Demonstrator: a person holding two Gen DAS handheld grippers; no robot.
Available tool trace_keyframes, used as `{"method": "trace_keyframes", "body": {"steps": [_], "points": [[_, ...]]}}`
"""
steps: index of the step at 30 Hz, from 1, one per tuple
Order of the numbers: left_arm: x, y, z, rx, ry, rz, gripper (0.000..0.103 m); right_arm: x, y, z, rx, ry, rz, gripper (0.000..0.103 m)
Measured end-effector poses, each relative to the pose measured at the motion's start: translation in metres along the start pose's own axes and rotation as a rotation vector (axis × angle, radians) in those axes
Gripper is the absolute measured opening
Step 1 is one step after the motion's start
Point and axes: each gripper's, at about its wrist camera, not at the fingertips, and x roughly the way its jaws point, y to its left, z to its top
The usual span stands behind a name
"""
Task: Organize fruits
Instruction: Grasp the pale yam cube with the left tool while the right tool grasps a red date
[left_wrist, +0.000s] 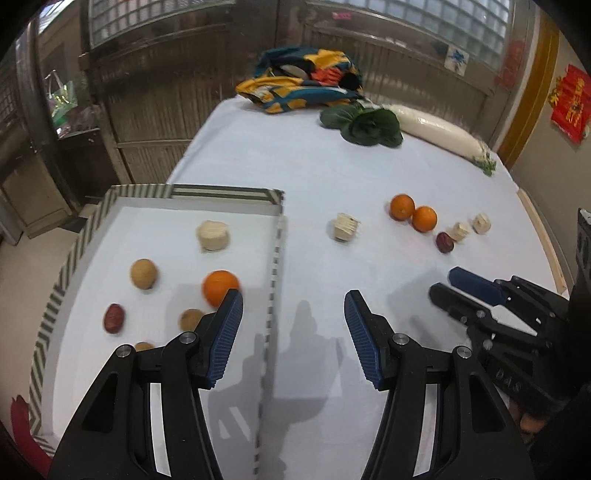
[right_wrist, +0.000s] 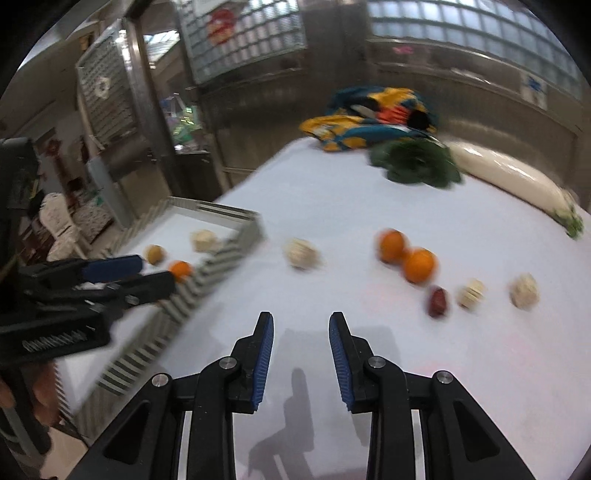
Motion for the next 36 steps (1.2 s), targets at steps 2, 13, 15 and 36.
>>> {"method": "trace_keyframes", "body": {"steps": [2,13,15,36], "points": [[0.007,-0.004,0.003,0.005,0.015,-0.008,0.057,0.004,-0.019,-0.005,0.019,0.015,-0.027,0.030],[0.021,-0.022,0.017,0.061,0.071,0.002,0.057,0.026,-0.092,-0.007,0.103,0.067,-0.099,0.031],[0.023,-0.026,0.021,0.076,0.078,0.005,0.057,0.031,-0.096,-0.001,0.104,0.063,-0.103,0.034],[0.053,-0.042,0.043,0.095,0.091,0.022,0.057,0.054,-0.099,0.017,0.057,0.066,-0.120,0.021]]}}
